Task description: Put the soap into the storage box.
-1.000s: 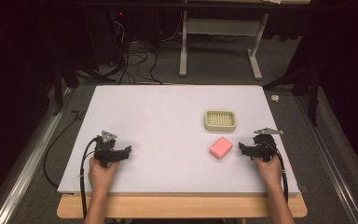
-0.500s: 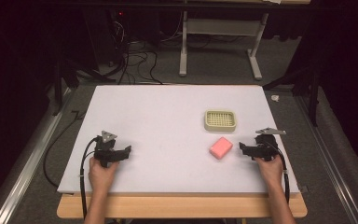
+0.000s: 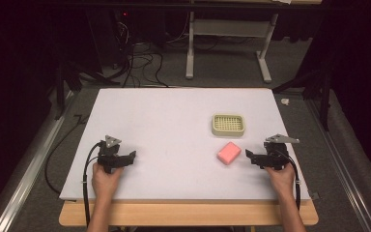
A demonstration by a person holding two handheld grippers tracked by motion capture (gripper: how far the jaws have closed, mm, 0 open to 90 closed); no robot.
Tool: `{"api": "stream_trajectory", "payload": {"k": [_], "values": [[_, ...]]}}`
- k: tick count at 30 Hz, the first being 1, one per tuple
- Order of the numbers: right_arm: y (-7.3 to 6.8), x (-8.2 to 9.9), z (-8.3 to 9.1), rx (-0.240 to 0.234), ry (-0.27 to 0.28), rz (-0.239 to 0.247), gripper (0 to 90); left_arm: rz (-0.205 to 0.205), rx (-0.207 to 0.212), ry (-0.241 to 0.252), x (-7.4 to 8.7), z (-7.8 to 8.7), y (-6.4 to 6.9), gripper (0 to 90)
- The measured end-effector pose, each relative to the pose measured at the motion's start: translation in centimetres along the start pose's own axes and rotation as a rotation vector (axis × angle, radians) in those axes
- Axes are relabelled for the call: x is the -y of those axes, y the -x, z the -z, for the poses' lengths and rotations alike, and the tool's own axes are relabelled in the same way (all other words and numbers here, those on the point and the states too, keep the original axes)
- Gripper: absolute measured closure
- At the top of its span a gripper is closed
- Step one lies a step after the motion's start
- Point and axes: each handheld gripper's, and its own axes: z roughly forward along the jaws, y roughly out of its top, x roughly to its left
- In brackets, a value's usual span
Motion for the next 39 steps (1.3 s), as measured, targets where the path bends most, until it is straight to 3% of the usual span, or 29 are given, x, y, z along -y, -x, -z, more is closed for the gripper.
{"api": "stream_trajectory", "payload": {"k": [18, 39], "values": [[-2.5, -0.6, 0.9, -0.063, 0.034, 0.049, 14.5, 0.0, 0.0, 0.0, 0.0, 0.0, 0.0, 20.4], [-5.6, -1.3, -0.5, -0.133, 0.017, 0.131, 13.9, 0.0, 0.0, 0.0, 0.0, 0.0, 0.0, 20.4]]}}
